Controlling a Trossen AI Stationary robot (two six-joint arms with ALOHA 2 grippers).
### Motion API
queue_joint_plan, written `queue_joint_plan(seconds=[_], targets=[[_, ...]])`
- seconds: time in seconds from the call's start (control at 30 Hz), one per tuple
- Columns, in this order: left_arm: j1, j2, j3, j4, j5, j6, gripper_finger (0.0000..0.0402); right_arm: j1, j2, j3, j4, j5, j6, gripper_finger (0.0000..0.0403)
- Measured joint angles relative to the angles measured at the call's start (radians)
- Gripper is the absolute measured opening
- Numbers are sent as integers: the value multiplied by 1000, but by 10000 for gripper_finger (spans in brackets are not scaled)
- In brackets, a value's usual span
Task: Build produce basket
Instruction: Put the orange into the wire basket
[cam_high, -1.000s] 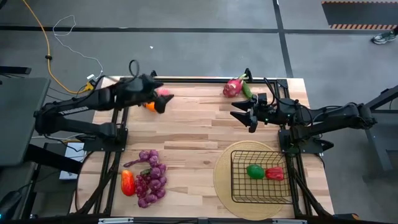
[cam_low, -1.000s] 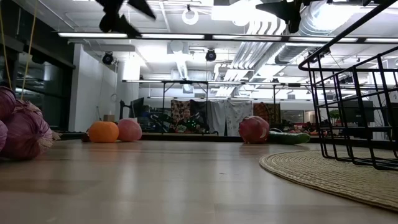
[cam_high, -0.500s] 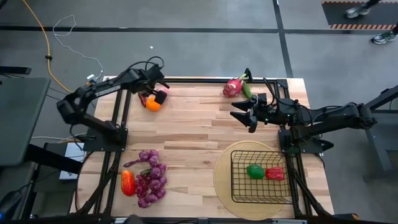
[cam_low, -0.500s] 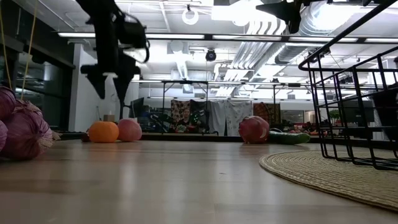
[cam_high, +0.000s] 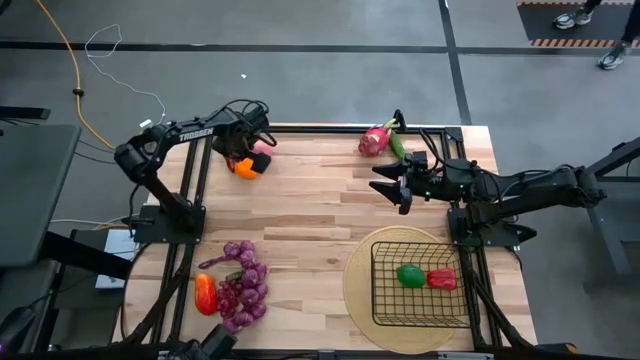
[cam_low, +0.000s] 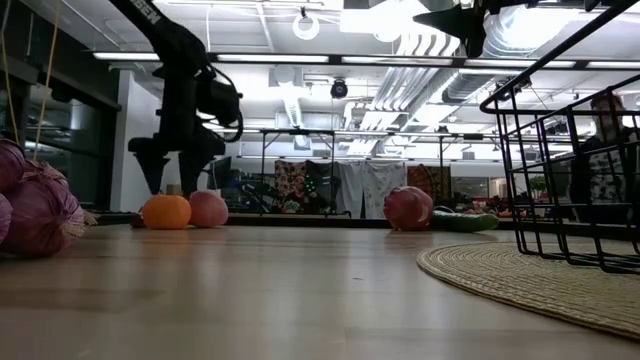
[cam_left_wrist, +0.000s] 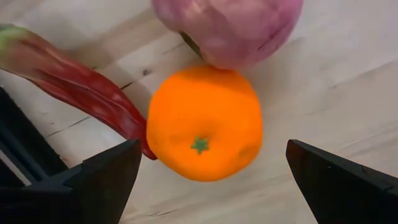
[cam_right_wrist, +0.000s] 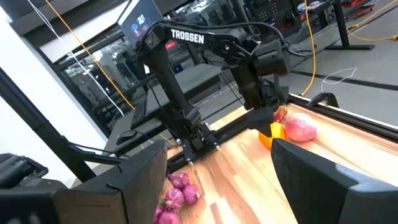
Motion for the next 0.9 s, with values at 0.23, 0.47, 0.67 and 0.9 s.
queue_joint_plan(seconds=[0.23,0.47,0.67,0.9], targets=[[0,78,0,0,0,-2,390,0,0,0,1,0,0,277],[0,117,-1,1,16,-3,390,0,0,0,1,0,0,277],[-6,117,-1,8,21,7,386,0,0,0,1,0,0,277],[-27,84,-1,-2,32,49,321,0,0,0,1,0,0,277]])
